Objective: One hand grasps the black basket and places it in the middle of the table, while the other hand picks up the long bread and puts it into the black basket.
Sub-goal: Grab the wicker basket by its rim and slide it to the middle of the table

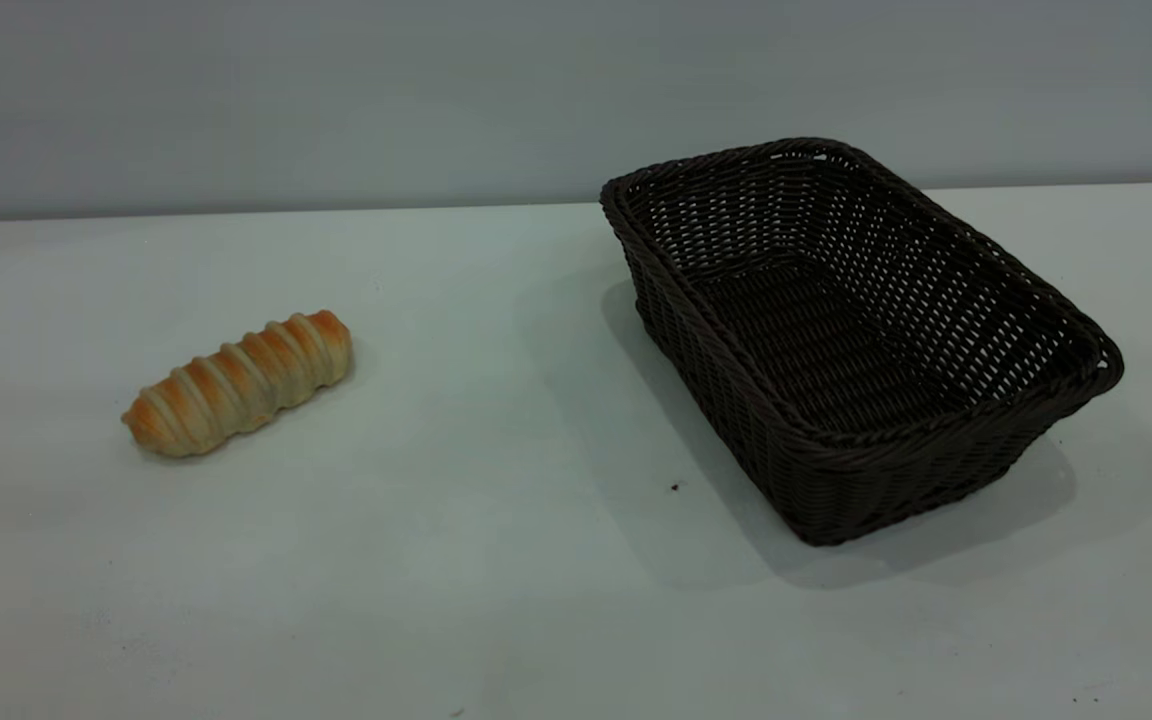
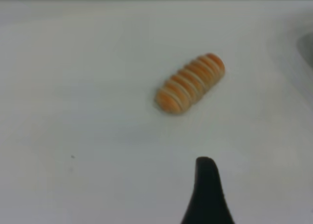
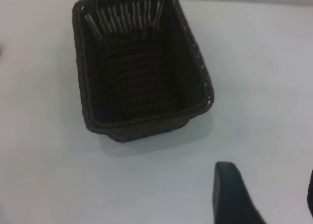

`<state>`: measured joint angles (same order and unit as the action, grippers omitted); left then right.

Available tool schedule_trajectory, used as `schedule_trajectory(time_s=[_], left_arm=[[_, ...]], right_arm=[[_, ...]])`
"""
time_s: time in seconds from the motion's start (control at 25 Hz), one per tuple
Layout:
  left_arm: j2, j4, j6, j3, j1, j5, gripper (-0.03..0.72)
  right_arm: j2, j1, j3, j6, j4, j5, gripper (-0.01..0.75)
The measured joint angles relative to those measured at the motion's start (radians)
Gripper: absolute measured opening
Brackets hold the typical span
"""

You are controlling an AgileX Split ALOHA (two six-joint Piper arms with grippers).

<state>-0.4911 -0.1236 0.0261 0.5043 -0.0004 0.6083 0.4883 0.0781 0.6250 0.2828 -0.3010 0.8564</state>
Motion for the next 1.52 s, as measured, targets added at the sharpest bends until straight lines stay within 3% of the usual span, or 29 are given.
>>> schedule_trajectory(time_s=[0.24, 0.48, 1.0, 1.52], left_arm=[[-0.141, -0.015, -0.006, 0.063, 0.000, -0.009, 0.570], [-0.182, -0.016, -0.059, 0.108, 0.000, 0.041, 0.570], [-0.182, -0.017, -0.072, 0.111, 0.000, 0.082, 0.569], [-0.182, 0.001, -0.072, 0.111, 0.000, 0.088, 0.568]], right_arm=[[0.361, 0.000, 0.126, 0.031, -0.041, -0.034, 0.388], [0.626, 0.000, 0.151, 0.034, -0.167, -0.090, 0.388], [1.040, 0.000, 0.156, 0.149, -0.534, -0.236, 0.388], [1.285, -0.007, 0.166, 0.161, -0.723, -0.330, 0.388]])
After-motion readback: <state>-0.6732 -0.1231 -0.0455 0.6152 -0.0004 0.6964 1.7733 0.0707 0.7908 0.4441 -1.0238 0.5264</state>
